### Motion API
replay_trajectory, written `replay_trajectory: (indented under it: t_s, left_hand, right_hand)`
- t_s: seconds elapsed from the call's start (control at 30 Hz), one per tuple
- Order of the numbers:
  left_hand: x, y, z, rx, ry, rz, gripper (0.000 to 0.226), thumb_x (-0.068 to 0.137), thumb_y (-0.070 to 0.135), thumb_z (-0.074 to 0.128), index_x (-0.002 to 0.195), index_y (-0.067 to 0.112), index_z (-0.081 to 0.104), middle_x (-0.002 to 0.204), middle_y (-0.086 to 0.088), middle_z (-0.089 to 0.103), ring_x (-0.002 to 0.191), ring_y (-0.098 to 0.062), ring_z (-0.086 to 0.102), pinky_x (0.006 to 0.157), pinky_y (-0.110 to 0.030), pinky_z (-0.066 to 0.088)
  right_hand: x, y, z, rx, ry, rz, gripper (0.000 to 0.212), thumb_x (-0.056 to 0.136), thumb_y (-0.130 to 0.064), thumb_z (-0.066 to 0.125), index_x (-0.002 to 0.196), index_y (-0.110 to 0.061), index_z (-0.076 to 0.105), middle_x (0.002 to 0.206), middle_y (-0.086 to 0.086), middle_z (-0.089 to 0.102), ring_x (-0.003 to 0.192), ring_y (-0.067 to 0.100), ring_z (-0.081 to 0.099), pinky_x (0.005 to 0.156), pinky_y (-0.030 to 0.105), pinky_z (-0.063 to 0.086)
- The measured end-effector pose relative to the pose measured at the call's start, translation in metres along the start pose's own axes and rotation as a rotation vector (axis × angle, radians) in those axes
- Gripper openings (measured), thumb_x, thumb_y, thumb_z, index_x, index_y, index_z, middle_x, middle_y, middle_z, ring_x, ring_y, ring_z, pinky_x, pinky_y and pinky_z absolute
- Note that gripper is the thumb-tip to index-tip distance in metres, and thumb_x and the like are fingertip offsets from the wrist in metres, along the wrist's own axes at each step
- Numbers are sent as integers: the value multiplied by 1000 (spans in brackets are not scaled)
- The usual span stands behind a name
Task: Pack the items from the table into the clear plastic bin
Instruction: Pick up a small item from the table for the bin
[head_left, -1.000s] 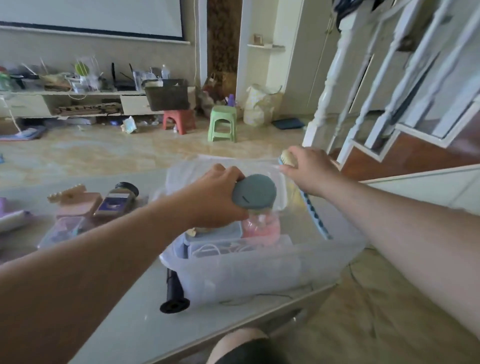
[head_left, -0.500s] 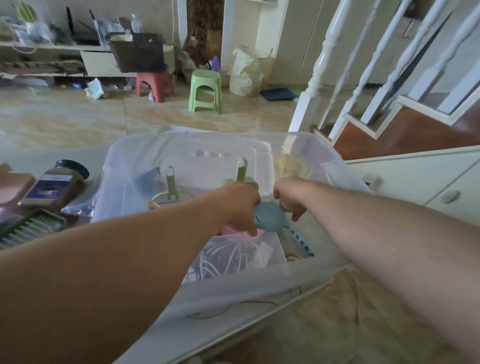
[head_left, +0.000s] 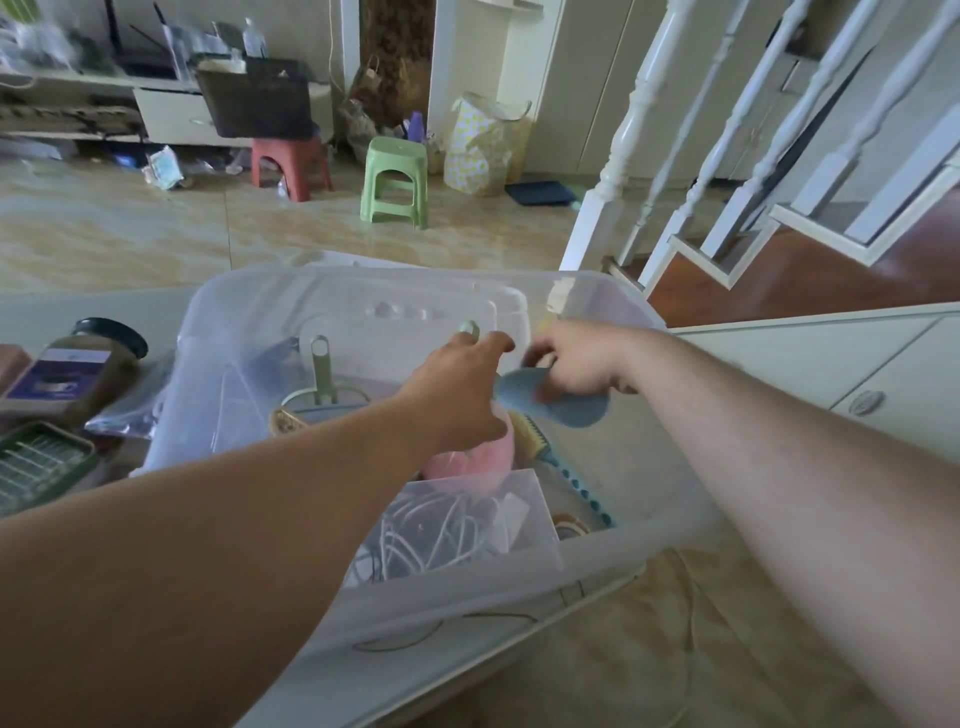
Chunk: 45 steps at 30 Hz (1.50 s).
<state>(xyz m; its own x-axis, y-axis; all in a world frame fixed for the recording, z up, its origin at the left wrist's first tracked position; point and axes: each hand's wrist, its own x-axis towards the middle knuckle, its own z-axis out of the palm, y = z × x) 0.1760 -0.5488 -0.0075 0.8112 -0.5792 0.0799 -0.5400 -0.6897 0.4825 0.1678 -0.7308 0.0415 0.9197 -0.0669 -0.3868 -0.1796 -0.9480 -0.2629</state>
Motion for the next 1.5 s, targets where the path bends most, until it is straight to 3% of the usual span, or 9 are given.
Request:
replay_trajectory:
  t_s: [0.1, 0.3, 0.57, 0.7, 0.8, 0.93, 1.1, 1.3, 1.5]
  left_hand:
    - [-5, -1, 3, -8, -101, -11, 60, 82, 26, 68, 139, 33, 52, 130, 0, 58, 117, -24, 57, 100, -44, 51]
    - [-10, -2, 5, 84, -248, 44, 51, 87, 29, 65, 137, 36, 59, 135, 5, 60, 124, -23, 55, 107, -40, 46]
    - [-7, -6, 7, 180, -331, 81, 56, 85, 42, 69, 139, 39, 57, 137, 3, 58, 129, -26, 52, 110, -45, 44]
    - [-14, 6, -10, 196, -392, 31, 72, 83, 48, 74, 149, 32, 49, 146, 2, 55, 131, -24, 53, 109, -43, 45]
    - [-26, 14, -51, 288, -418, -17, 67, 88, 55, 71, 145, 26, 53, 143, 1, 59, 127, -23, 56, 105, -39, 44]
    - [-79, -4, -136, 286, -213, -64, 61, 91, 54, 69, 145, 29, 56, 144, 5, 57, 131, -19, 53, 108, -36, 39]
    - [-203, -96, -197, 168, 335, -187, 28, 90, 32, 69, 118, 37, 67, 105, 13, 62, 91, -5, 59, 81, -28, 53]
    - [-333, -191, -161, 147, 179, -624, 33, 82, 33, 70, 113, 43, 70, 118, 4, 62, 110, -20, 60, 88, -30, 44]
    - [-363, -253, -116, -8, 16, -810, 75, 74, 57, 71, 143, 42, 49, 143, -5, 45, 135, -32, 47, 110, -37, 42]
  right_hand:
    - [2, 22, 13, -271, 32, 176, 12, 88, -21, 72, 86, -18, 61, 97, 7, 66, 80, 23, 62, 64, 30, 47]
    - [26, 31, 52, -400, -29, 210, 38, 92, -24, 74, 126, -19, 56, 116, 7, 62, 90, 25, 60, 84, 39, 55]
    - [30, 22, 44, -402, 134, 159, 27, 98, -19, 56, 123, -27, 63, 120, 3, 67, 90, 22, 62, 68, 34, 47]
    - [9, 9, 31, -377, 43, 30, 61, 96, -25, 65, 153, -37, 45, 152, -1, 53, 129, 27, 57, 99, 40, 52]
    - [-20, -14, 2, -281, 127, -14, 56, 99, -29, 62, 153, -32, 47, 149, 0, 56, 127, 23, 58, 97, 35, 49]
    - [-70, -66, -23, -165, 268, -163, 40, 94, -36, 69, 134, -34, 64, 130, -6, 67, 105, 13, 62, 87, 30, 45]
    - [-129, -188, -8, 8, 395, -453, 28, 90, -31, 72, 117, -37, 71, 113, -10, 69, 99, 12, 63, 81, 27, 42]
    - [-153, -334, 75, 33, 329, -804, 33, 93, -25, 64, 125, -26, 69, 115, 1, 60, 104, 20, 57, 87, 34, 49]
    - [-88, -398, 174, -166, 97, -535, 50, 90, -35, 63, 139, -29, 54, 139, 9, 47, 125, 36, 54, 97, 43, 49]
